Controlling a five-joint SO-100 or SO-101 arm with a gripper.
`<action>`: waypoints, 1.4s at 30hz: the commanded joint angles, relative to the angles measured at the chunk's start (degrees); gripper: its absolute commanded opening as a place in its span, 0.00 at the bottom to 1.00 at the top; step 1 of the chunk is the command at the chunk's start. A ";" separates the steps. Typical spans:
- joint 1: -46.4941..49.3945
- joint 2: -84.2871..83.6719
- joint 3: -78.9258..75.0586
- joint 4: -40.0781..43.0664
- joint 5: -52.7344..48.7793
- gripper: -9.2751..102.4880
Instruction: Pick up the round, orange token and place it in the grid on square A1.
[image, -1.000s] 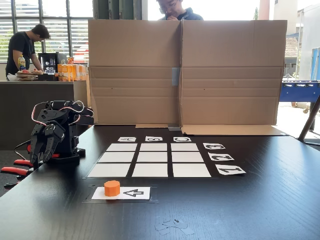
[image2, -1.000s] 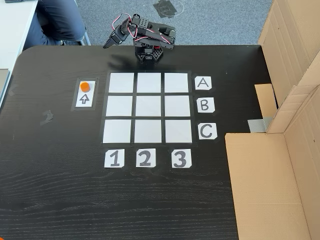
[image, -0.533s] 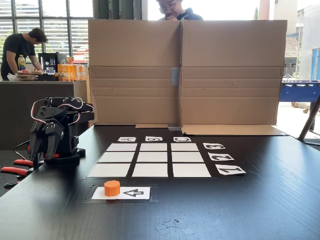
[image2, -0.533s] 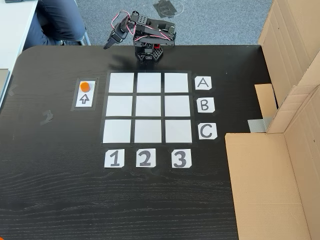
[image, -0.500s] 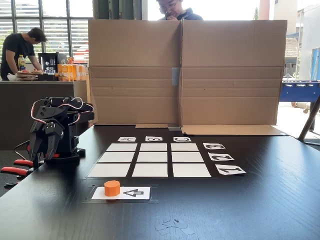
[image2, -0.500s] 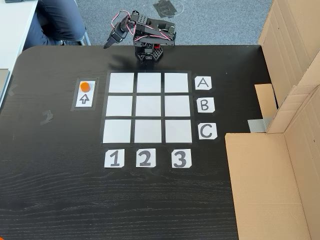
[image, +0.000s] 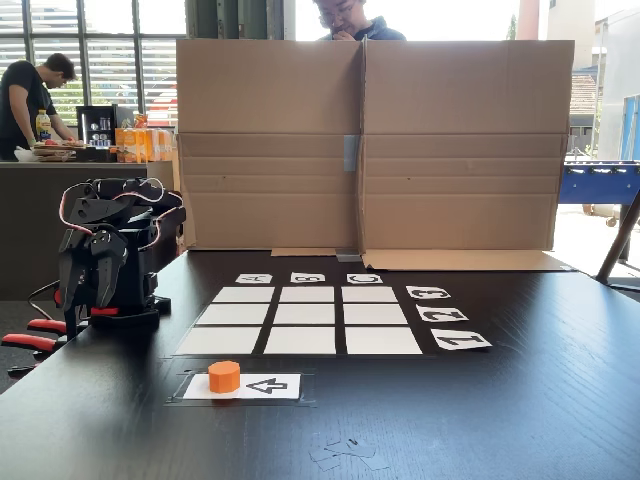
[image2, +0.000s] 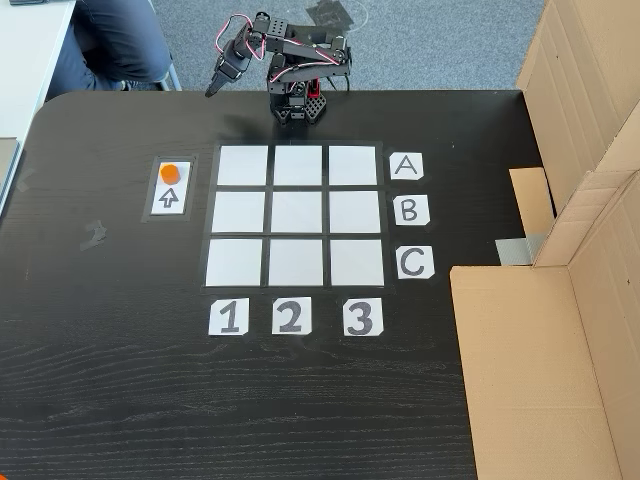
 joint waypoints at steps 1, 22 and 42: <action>-1.41 -3.87 -4.13 -1.41 -0.53 0.28; -7.73 -38.32 -31.55 6.50 1.23 0.28; -19.34 -59.77 -57.22 14.41 5.36 0.29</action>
